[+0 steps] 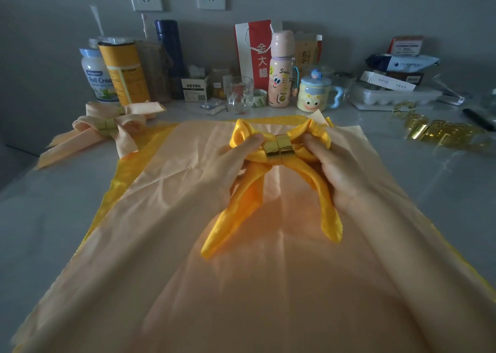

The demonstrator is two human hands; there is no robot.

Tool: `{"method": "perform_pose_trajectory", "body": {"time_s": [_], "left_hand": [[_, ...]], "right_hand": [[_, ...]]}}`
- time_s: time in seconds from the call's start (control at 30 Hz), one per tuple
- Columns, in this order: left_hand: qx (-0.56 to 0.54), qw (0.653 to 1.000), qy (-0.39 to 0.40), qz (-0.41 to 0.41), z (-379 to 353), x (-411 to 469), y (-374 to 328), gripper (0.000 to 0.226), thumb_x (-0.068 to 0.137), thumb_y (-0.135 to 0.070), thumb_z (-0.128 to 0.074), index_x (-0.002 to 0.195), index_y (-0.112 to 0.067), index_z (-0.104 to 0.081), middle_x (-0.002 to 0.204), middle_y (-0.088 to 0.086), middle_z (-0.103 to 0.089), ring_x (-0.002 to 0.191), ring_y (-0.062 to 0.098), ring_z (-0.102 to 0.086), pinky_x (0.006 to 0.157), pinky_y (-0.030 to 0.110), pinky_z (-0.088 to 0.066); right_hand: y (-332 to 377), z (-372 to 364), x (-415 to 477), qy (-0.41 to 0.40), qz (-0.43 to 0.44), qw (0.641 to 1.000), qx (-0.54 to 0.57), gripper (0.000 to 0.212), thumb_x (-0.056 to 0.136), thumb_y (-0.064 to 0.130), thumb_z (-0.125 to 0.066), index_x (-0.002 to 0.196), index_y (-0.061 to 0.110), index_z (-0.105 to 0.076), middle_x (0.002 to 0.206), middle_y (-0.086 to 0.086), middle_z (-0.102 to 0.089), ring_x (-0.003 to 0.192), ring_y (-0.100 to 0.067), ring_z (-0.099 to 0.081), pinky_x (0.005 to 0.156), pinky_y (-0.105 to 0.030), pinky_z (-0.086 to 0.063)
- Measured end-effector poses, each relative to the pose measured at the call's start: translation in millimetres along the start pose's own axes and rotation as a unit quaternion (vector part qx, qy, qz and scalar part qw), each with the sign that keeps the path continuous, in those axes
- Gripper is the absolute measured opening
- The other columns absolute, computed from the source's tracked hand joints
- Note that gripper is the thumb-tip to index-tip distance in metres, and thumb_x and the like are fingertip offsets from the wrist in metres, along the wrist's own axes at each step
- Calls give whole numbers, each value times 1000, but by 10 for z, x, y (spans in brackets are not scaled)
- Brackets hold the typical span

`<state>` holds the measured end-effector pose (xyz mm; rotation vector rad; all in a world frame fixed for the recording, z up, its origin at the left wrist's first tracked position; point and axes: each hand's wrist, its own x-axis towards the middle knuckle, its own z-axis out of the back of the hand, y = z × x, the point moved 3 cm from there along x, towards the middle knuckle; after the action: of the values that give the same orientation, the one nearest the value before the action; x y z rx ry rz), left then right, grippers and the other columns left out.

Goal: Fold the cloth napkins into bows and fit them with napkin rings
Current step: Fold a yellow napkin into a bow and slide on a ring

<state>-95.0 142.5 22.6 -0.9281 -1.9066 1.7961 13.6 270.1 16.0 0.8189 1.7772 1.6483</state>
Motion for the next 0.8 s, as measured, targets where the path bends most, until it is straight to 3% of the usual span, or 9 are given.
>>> {"method": "perform_pose_trajectory", "body": {"time_s": [0.1,0.2,0.27,0.37,0.5,0.6,0.7,0.8], "left_hand": [[27,999,22,-2,9,31,-28,27,79,-38,-70,96,-17,-67,85,3,-71,85,19,-66,73,32,-52],[55,998,33,-7,12,44,-32,25,81,-37,-68,94,-16,-67,87,4,-71,83,20,-66,68,31,-51],[60,998,32,-9,24,49,-30,32,80,-38,-68,101,-14,-66,94,8,-70,90,24,-65,75,35,-53],[84,996,21,-22,52,51,-43,36,81,-43,-66,104,-15,-65,100,9,-70,94,28,-65,82,40,-53],[140,986,-23,-86,39,53,-85,24,85,-48,-60,86,-24,-61,90,4,-68,84,24,-64,78,38,-53],[139,983,-52,-109,57,64,-88,24,88,-44,-58,81,-22,-60,83,3,-67,76,20,-64,69,32,-53],[159,978,-75,-110,156,100,-77,26,88,-47,-58,84,-21,-60,90,6,-67,83,23,-64,77,37,-54],[168,978,-57,-109,219,121,-92,23,89,-44,-56,84,-21,-59,87,4,-66,80,21,-63,70,30,-51]], "right_hand": [[18,55,43,-12,15,1000,-10,26,90,35,-59,98,13,-69,79,-5,-70,67,-11,-65,57,-21,-49],[40,101,92,-34,76,991,-104,29,92,37,-55,98,11,-68,77,-4,-68,61,-7,-62,57,-21,-46],[59,102,89,-43,120,981,-143,28,94,36,-54,95,10,-66,71,1,-64,56,0,-59,56,-18,-44],[43,106,81,-47,143,980,-134,29,94,36,-54,95,9,-63,72,3,-62,65,-6,-61,58,-21,-48],[-17,98,88,-31,9,999,-16,39,89,47,-55,99,11,-65,83,-6,-71,73,-16,-67,57,-23,-49],[-30,17,34,51,-51,993,88,30,86,40,-61,89,11,-65,71,-6,-66,63,-17,-61,61,-28,-51],[-72,-34,-20,121,-74,986,87,36,85,31,-65,110,4,-62,89,-12,-70,78,-22,-67,74,-35,-57],[-91,-19,13,83,-35,996,-8,37,82,27,-69,114,10,-60,82,-4,-69,67,-16,-67,59,-27,-53]]}}
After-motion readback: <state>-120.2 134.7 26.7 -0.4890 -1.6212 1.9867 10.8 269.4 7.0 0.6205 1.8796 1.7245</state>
